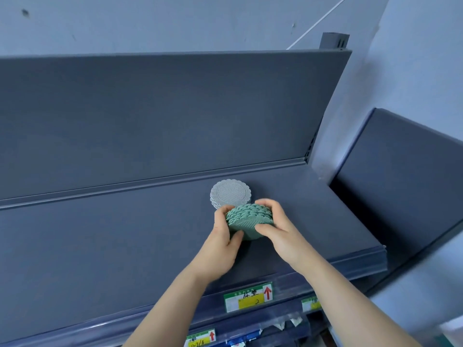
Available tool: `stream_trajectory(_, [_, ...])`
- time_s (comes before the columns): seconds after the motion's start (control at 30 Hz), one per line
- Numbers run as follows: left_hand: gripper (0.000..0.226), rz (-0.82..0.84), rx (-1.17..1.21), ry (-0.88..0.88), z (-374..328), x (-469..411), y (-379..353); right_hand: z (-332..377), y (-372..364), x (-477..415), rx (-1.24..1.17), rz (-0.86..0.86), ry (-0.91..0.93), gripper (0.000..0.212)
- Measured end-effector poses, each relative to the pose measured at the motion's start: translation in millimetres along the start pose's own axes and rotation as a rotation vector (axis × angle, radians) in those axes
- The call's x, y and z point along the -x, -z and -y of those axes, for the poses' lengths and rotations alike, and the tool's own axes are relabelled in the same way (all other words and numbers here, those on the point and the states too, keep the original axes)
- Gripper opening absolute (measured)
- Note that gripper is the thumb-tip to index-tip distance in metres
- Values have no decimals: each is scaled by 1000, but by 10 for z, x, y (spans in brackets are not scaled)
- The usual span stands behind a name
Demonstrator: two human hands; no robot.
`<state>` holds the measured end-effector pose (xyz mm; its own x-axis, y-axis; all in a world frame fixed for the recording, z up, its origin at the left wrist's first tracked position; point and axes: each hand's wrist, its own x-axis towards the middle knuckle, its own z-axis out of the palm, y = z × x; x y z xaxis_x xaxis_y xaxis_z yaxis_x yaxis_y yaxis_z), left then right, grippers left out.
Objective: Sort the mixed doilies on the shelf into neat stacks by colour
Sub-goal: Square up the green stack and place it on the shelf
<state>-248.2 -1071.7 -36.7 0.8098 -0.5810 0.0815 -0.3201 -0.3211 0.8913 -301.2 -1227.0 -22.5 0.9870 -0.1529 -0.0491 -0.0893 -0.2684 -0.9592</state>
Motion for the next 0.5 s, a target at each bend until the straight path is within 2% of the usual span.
stream_trajectory(0.1, [40, -17, 2, -30, -20, -40, 69, -8, 13, -5, -41, -27, -45, 32])
stream_trajectory(0.17, [43, -11, -13, -26, 5, -36, 117, -34, -1, 7, -44, -28, -60, 35])
stream_trajectory(0.3, [44, 37, -111, -30, 55, -9, 102, -52, -68, 18, 26, -79, -13, 58])
stream_trajectory(0.4, [41, -7, -104, -106, 29, -37, 136, -33, -48, -3, 49, -113, 26, 52])
stream_trajectory(0.5, [52, 8, -83, -109, 74, -49, 184, -52, -4, -33, 89, -133, 18, 47])
